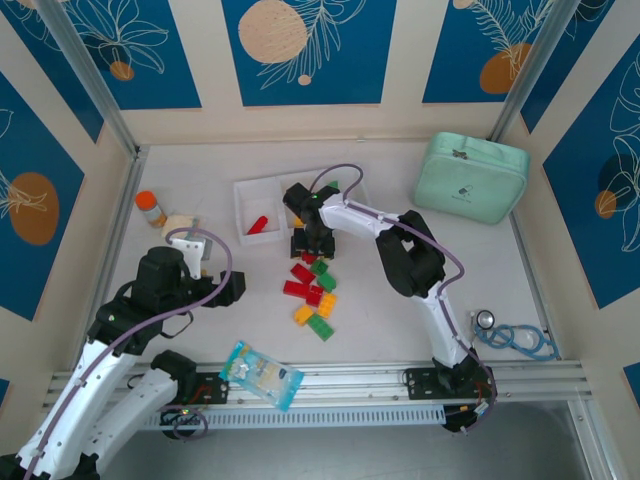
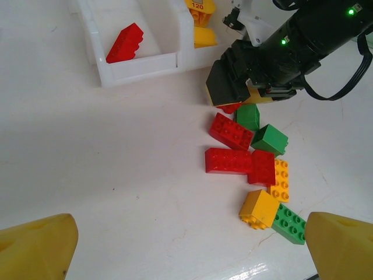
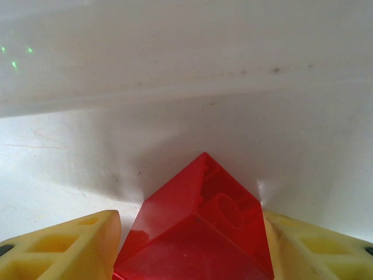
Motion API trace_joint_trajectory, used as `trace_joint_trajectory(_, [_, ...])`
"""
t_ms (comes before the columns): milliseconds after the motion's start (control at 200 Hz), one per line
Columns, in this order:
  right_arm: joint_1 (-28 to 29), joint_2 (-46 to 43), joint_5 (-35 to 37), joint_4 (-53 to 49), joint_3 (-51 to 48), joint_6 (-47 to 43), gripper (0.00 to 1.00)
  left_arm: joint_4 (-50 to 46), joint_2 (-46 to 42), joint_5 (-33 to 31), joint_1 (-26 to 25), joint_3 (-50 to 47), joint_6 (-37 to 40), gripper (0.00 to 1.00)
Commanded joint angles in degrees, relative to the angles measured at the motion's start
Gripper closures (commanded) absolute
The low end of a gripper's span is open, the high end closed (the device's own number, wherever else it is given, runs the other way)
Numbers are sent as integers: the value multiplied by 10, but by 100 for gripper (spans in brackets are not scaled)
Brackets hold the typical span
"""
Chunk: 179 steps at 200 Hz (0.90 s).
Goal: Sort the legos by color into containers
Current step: Pick up the lego from the center of the table.
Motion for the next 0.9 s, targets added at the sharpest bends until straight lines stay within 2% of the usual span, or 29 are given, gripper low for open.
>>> trace_joint_trajectory(0, [-1,17,-3,-21,23,-17,37,11,-9,6,9,-5,10,1])
trace_joint_trajectory(445, [-14,18,-1,-20,14,-14,40,11,-14,4,9,-5,9,1])
trace_joint_trajectory(615, [-15,10,5,-19,8,-15,46,11,-16,3,9,-5,9,1])
trace_joint_trajectory(890, [-6,-22,23,-56,61,-36,56,10,-17,1,9,-5,9,1])
